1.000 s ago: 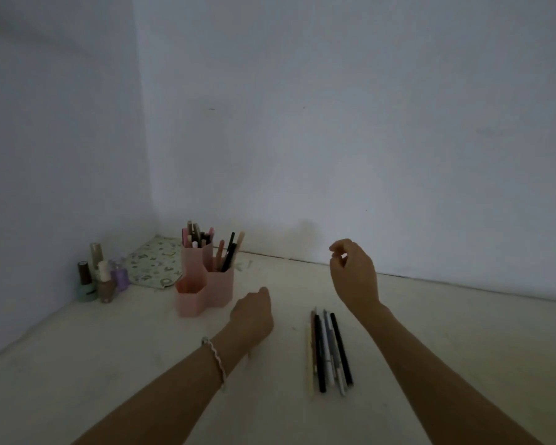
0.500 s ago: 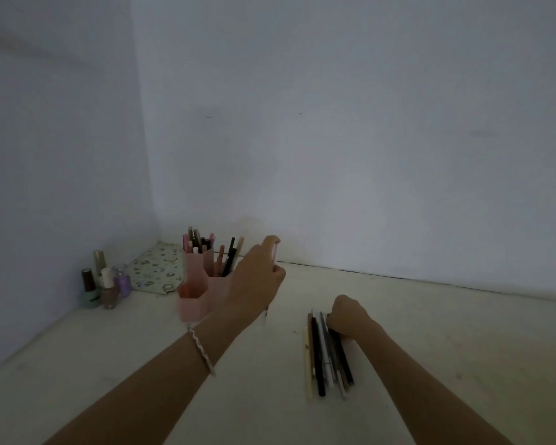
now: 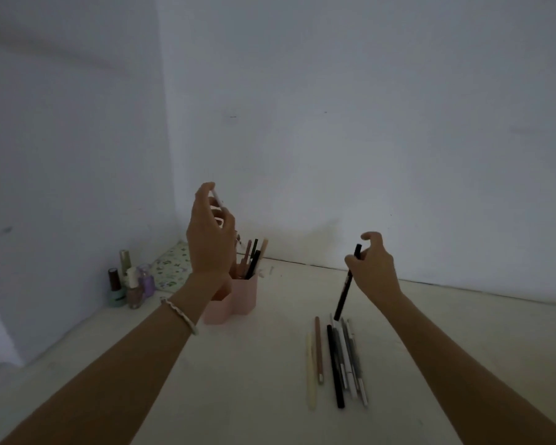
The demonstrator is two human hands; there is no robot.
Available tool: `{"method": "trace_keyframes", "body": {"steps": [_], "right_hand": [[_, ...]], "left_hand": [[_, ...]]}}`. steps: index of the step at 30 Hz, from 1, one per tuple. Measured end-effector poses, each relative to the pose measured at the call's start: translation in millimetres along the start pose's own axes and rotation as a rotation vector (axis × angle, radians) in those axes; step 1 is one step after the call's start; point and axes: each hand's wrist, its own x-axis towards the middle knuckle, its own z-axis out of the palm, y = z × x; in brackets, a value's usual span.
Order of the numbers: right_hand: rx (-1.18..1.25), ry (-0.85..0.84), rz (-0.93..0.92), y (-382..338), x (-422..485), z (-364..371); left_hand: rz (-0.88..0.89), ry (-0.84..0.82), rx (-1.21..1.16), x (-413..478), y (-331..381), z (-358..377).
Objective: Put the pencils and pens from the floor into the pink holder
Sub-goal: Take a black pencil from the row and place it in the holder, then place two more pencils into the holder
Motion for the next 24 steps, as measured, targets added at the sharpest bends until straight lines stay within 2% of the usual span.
{"method": "trace_keyframes", "body": {"steps": [4,7,9,12,15,19,21,24], "right_hand": [[0.222,0.076,-0.086,-24,-9,8],[0.333,0.078,-0.156,-42,-19,18],[0.407,0.082,-0.224,-56,-26,29],[0.499,0.129,-0.382,-80,-33,51],[0.523,0.142,-0.471,-102,-36,78],[0.359,0.058,-0.475,-102,-33,109],[0.198,-0.002,-0.495,-93,-35,120],[-0.144,0.098,-0.653,-78,-39,127]], "left_hand": [[0.050,-0.182,0.184,-19,-19,9],[0.180,-0.275,0.501,-33,-35,9],[0.219,-0.208,0.615,-34,-40,6],[0.185,-0.084,0.540,-23,-39,-5],[0.183,-0.058,0.460,-12,-32,-17],[0.188,-0.102,0.352,-10,-23,-28],[0.179,-0.116,0.301,-10,-20,-32],[0.179,-0.134,0.276,-18,-14,-32]]}}
